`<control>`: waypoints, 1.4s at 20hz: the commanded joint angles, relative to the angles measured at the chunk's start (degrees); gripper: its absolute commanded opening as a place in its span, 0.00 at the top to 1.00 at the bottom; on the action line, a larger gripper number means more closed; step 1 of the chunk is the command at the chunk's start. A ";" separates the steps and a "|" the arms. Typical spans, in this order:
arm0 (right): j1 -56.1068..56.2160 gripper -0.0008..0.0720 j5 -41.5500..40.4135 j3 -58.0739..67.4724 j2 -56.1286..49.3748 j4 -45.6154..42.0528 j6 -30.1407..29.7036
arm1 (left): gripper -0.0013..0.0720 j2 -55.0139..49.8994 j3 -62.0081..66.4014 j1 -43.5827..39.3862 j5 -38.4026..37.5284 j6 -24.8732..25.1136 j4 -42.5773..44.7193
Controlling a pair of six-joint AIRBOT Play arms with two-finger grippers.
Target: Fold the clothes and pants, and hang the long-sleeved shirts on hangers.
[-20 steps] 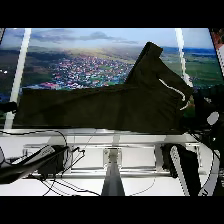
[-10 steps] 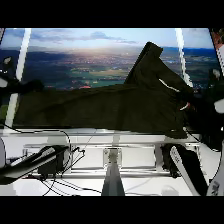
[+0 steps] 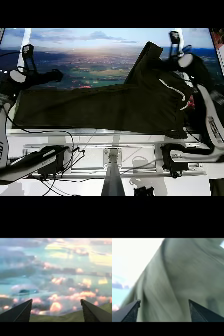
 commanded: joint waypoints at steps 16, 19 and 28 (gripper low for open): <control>3.48 0.96 22.88 4.31 8.66 -20.13 5.99 | 0.33 -1.81 0.04 -13.75 7.43 -7.52 -13.46; 3.48 0.96 21.38 -11.76 24.09 -21.51 8.87 | 0.33 -5.55 1.03 -18.25 7.78 -12.46 -13.79; 3.48 0.95 21.94 -34.75 57.24 -22.05 18.62 | 0.32 -31.06 27.36 -31.26 -7.54 -16.33 -13.79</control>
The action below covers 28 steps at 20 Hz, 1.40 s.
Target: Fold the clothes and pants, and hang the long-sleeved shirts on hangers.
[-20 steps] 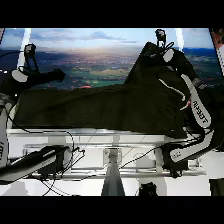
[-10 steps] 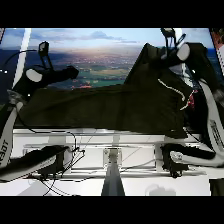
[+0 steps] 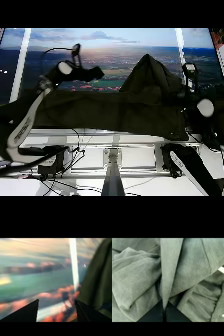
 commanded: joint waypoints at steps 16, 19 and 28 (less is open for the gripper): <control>0.04 0.95 -4.20 -3.82 7.96 -0.31 2.10 | 0.83 -26.69 25.81 -11.52 -16.79 7.80 -0.52; 0.04 0.95 -4.22 -3.82 7.96 -0.31 2.10 | 0.96 -26.64 26.14 -11.47 -16.33 11.45 3.52; 0.04 0.95 -12.81 -3.82 7.93 -0.31 2.08 | 0.96 -10.27 38.47 -3.63 1.09 0.26 45.24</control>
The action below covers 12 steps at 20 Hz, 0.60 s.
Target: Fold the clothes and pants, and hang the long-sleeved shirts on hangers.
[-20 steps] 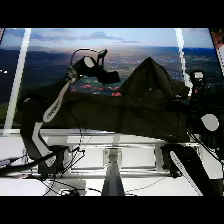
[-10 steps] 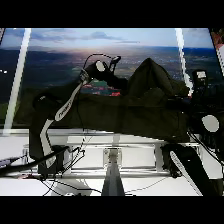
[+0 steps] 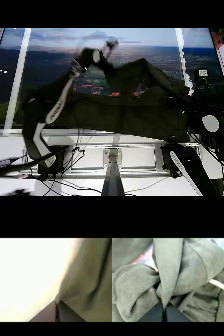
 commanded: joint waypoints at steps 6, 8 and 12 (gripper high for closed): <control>0.04 0.95 -18.05 0.00 -3.78 0.02 -0.02 | 0.96 22.58 3.15 12.26 14.67 -3.82 10.62; 0.04 0.95 -23.76 0.00 -8.11 0.11 0.00 | 0.96 26.23 3.15 15.04 13.86 -3.80 10.62; 0.04 0.95 -43.19 0.02 -19.71 3.61 0.02 | 0.96 30.25 3.13 21.22 8.09 -3.82 10.62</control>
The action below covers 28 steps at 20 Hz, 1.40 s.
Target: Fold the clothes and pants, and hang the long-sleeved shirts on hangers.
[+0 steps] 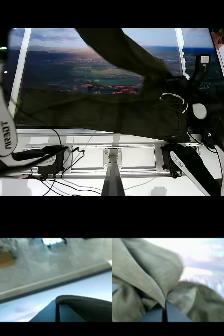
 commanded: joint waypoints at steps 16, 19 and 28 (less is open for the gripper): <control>-14.80 0.28 19.04 32.85 -38.73 2.93 -2.75 | 0.96 -3.39 -0.28 8.87 -23.10 0.31 3.78; -26.03 0.33 34.29 32.46 -38.93 4.92 -10.97 | 0.96 -3.37 -0.28 9.31 -23.96 0.31 4.76; -51.34 0.29 47.82 26.95 -38.97 20.98 -22.21 | 0.96 -3.58 -0.28 9.33 -24.96 0.31 4.76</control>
